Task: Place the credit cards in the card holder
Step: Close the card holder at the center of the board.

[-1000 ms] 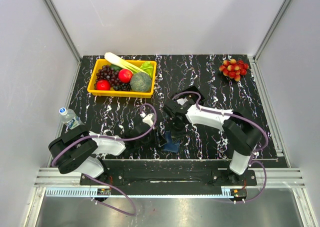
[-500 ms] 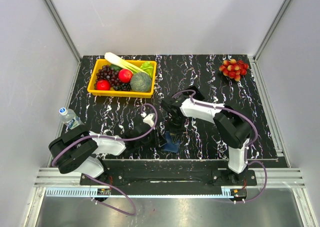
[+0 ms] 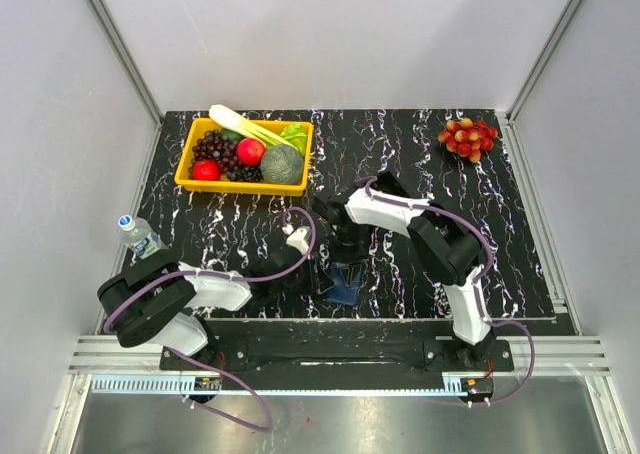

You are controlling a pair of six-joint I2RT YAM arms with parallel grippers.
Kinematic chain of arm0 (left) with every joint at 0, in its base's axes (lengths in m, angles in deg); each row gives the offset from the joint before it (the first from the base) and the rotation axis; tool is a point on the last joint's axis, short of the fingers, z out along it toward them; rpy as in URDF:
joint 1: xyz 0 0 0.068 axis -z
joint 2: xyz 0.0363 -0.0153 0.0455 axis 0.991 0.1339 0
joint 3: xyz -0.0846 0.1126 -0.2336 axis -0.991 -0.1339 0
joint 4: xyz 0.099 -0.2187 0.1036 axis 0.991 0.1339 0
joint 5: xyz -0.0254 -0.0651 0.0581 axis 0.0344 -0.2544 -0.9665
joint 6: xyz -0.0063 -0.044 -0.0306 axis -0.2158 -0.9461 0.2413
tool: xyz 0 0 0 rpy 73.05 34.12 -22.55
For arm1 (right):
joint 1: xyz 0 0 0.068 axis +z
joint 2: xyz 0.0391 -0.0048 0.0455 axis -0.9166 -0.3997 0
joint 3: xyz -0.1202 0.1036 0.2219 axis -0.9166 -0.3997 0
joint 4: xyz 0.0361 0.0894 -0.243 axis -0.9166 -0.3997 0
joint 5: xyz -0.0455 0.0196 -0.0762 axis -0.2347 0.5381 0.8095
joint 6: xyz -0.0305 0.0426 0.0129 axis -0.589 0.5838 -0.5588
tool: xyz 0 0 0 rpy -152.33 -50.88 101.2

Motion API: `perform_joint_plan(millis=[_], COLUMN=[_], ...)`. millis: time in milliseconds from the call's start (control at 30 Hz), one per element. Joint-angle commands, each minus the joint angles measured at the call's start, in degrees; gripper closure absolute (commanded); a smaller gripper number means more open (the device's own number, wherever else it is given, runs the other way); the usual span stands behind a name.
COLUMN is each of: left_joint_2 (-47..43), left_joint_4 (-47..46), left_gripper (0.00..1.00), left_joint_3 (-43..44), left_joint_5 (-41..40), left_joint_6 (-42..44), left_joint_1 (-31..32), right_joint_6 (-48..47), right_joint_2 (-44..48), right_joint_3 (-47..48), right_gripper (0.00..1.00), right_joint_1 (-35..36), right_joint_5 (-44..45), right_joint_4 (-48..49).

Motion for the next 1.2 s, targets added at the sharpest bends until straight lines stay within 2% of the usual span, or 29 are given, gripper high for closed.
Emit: perform_joint_plan(millis=[0, 200, 233, 567, 667, 800, 1067, 1167], left_joint_2=[1.93, 1.84, 2.01, 3.16, 3.15, 3.07, 3.33, 3.51], left_joint_4=[-1.12, -0.59, -0.68, -1.74, -1.74, -1.74, -1.74, -2.0], left_gripper=[0.78, 0.78, 0.78, 0.78, 0.78, 0.78, 0.8, 0.8], left_joint_3=[1.83, 1.92, 1.92, 1.92, 2.01, 2.01, 1.92, 2.01], left_joint_5=[2.25, 1.98, 2.16, 3.04, 3.04, 3.21, 3.39, 3.65], left_joint_6=[1.35, 1.36, 1.36, 0.92, 1.0, 1.0, 1.09, 1.09], left_joint_1=[1.79, 1.79, 1.79, 1.79, 1.79, 1.88, 1.87, 1.88], right_joint_6=[4.25, 15.15, 15.59, 16.83, 17.44, 19.37, 25.34, 28.51], right_joint_2=[-6.83, 0.9, 1.52, 1.27, 1.62, 2.41, 4.69, 4.69], right_joint_3=[-7.65, -16.36, -16.72, -17.95, -18.48, -19.97, -25.68, -28.14], right_gripper=[0.98, 0.89, 0.86, 0.81, 0.75, 0.73, 0.71, 0.71], right_joint_1=[1.88, 4.07, 4.52, 4.61, 4.52, 3.73, 2.85, 3.03], right_joint_5=[11.22, 18.15, 19.21, 19.84, 19.92, 18.08, 18.95, 22.63], right_joint_4=[18.62, 30.5, 31.29, 35.08, 35.52, 38.41, 45.26, 46.59])
